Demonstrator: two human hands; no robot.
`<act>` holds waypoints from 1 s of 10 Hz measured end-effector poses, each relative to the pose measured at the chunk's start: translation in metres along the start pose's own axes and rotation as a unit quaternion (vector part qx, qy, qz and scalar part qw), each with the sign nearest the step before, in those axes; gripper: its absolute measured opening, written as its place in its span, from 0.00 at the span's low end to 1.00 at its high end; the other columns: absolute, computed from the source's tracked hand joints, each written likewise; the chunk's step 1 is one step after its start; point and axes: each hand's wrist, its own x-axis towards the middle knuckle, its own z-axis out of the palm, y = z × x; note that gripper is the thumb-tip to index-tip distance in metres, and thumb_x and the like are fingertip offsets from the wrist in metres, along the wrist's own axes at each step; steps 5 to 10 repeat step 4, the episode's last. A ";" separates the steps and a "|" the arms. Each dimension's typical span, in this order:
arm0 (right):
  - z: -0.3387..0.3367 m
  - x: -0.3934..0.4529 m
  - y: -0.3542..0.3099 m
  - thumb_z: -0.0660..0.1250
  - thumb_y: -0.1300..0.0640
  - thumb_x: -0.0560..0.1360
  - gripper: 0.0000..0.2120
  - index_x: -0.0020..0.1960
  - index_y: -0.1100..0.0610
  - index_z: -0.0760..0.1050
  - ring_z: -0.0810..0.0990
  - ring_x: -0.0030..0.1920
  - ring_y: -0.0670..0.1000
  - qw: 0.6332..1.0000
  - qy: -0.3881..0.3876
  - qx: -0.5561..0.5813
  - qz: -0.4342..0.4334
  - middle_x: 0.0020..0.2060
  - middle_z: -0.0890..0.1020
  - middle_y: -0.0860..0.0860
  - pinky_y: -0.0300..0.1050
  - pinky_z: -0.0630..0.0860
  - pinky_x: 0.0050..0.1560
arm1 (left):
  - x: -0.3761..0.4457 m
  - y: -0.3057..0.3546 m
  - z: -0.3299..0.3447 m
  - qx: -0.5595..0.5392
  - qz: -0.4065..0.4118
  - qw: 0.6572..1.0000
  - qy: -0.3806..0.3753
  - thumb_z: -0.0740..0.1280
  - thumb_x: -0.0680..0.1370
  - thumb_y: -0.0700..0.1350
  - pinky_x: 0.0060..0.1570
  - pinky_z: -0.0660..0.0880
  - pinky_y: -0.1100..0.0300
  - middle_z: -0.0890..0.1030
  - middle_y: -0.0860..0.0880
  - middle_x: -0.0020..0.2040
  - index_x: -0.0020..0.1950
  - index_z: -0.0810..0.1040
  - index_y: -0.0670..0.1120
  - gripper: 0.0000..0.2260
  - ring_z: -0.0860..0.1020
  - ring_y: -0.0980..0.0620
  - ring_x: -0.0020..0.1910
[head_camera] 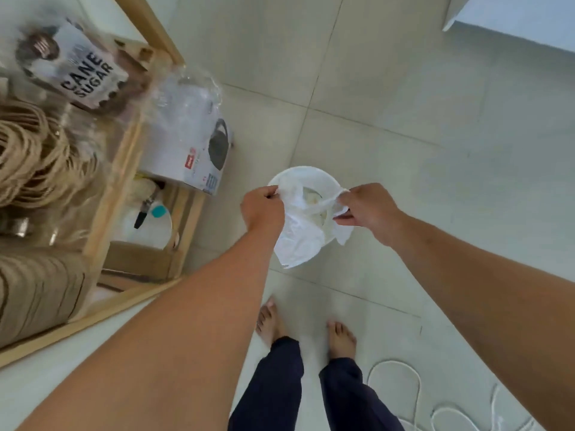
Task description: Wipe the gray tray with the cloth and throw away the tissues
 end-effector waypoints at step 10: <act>0.055 0.101 0.070 0.66 0.54 0.75 0.27 0.73 0.51 0.67 0.78 0.50 0.48 0.987 -0.043 -0.147 -0.037 0.57 0.77 0.47 0.41 0.72 0.55 | 0.089 -0.089 0.068 0.044 -0.041 0.991 -0.117 0.59 0.78 0.49 0.41 0.73 0.65 0.77 0.53 0.59 0.64 0.77 0.54 0.15 0.76 0.50 0.52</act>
